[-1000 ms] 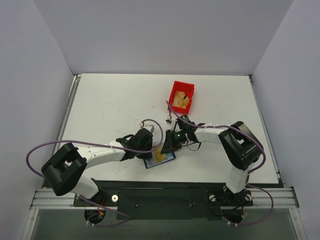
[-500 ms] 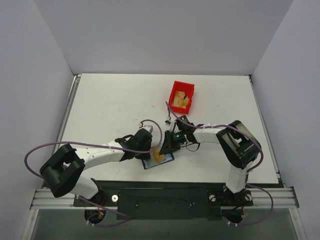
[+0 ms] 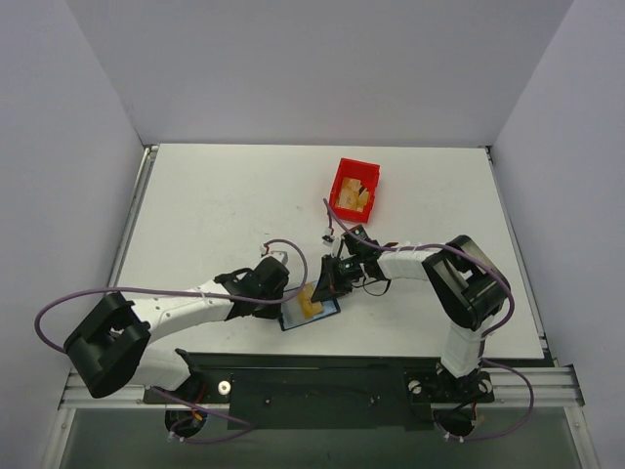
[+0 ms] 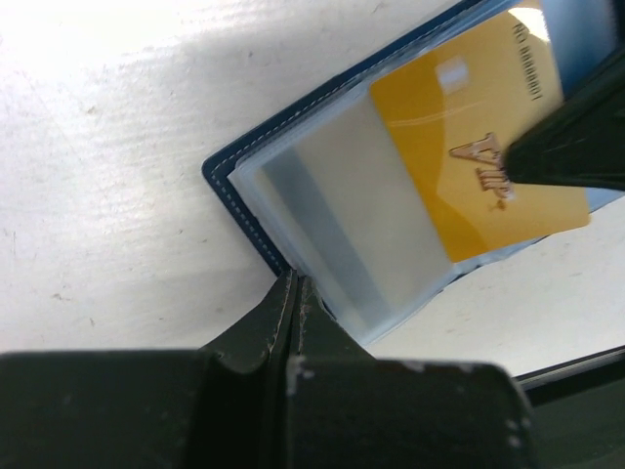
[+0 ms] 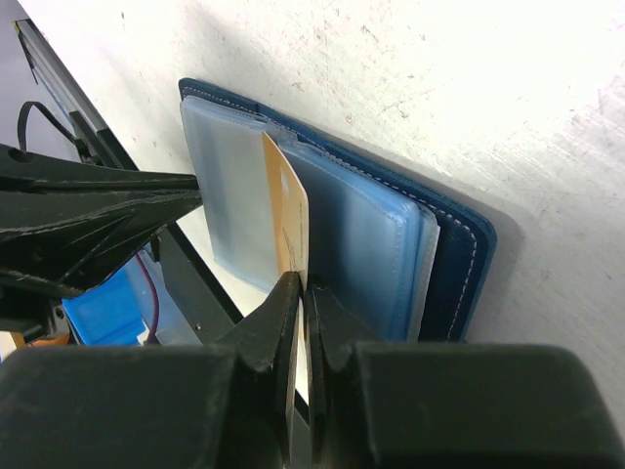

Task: Put the credit cards into the card holder
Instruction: Insert the credit card into the card holder.

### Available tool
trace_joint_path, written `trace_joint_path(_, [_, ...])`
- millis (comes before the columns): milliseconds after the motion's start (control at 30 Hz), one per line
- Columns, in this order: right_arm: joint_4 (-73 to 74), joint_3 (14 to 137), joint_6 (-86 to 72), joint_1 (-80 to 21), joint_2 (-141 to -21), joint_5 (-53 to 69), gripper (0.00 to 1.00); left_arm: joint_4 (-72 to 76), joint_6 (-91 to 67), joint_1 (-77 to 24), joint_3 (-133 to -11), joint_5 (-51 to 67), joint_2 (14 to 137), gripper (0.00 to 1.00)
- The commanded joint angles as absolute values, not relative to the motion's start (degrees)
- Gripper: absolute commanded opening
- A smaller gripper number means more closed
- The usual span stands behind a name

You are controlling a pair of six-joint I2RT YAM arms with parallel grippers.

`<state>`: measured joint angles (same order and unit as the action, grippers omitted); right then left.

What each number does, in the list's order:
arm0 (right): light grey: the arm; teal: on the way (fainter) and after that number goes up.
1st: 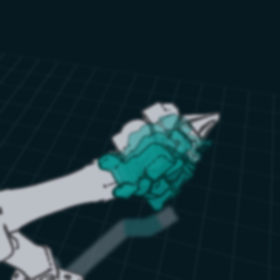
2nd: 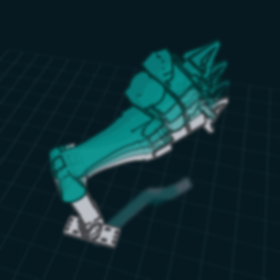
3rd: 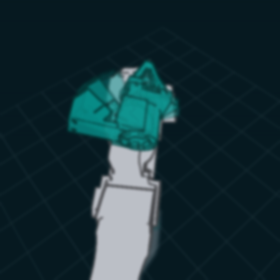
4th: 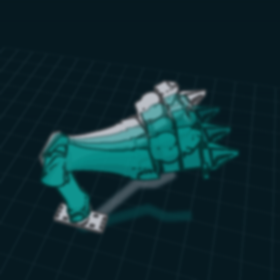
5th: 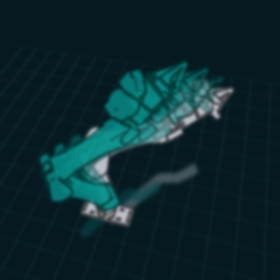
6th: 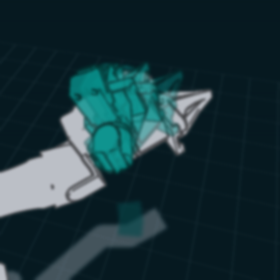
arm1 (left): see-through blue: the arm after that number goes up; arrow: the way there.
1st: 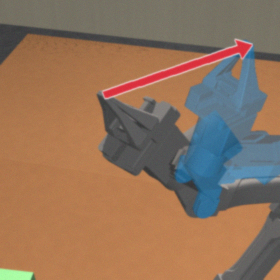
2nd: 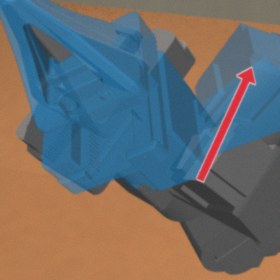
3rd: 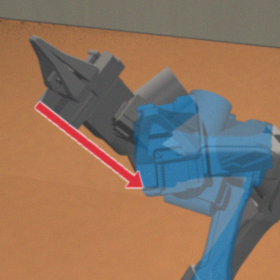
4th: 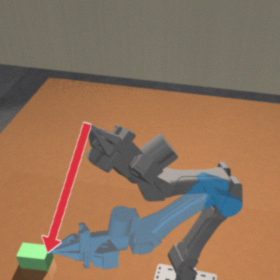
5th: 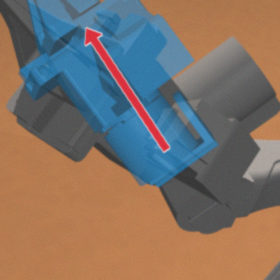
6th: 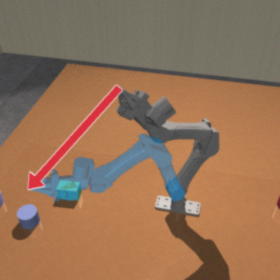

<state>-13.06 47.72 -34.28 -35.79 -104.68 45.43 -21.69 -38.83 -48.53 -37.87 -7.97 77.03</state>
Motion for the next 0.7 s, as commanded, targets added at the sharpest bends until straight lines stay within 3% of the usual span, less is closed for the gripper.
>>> trace_joint_path(0, [-9.49,46.85,-31.90,-36.65,-106.26,41.48,0.00,-22.94,-39.64,-48.16,-37.35,-8.61,76.03,0.00])
trace_joint_path(667, [-15.38,44.56,-34.19,-36.65,-107.67,48.16,0.00,-18.46,-39.38,-48.16,-37.00,-6.24,81.03,0.00])
